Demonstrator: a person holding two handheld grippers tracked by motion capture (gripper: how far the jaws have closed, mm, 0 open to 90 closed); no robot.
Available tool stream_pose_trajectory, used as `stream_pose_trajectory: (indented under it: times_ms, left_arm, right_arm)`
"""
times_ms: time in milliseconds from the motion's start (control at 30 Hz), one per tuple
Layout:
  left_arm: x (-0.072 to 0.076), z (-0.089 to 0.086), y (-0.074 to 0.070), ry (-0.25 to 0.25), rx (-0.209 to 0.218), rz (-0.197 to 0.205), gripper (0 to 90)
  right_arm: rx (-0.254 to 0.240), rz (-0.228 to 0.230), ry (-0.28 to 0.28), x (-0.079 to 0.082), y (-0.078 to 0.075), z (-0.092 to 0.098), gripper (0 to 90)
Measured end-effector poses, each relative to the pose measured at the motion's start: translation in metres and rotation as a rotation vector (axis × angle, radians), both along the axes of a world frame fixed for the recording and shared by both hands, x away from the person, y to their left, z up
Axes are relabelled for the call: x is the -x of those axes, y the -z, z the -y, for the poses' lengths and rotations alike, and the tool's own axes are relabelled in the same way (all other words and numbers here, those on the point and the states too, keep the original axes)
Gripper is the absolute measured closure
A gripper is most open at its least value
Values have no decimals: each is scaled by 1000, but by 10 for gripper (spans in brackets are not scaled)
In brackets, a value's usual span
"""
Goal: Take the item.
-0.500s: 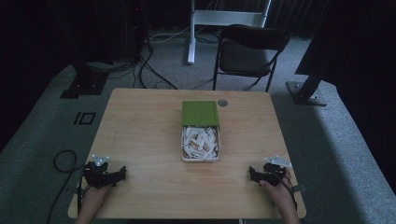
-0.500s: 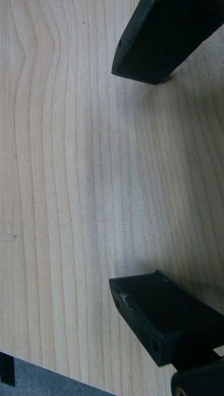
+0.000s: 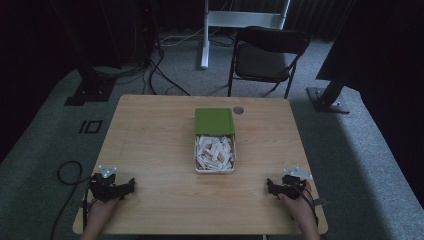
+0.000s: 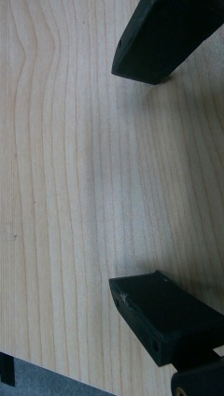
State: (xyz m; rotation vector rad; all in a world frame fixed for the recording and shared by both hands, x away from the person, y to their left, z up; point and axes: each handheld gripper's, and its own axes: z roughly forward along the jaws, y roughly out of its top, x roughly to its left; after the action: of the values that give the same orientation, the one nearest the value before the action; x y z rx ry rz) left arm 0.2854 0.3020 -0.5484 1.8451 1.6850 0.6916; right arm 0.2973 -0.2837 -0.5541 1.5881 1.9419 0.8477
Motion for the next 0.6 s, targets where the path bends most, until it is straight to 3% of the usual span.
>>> stream_pose_trajectory:
  times_ms: [300, 433, 600]
  left_arm:
    - [0, 0, 0, 0, 0, 0, 27]
    - [0, 0, 0, 0, 0, 0, 27]
    - [0, 0, 0, 0, 0, 0, 27]
  right_arm:
    - [-3, -1, -10, 2, 0, 0, 108]
    - [-40, 8, 6, 2, -1, -1, 144]
    - [-42, 17, -3, -1, -10, -3, 146]
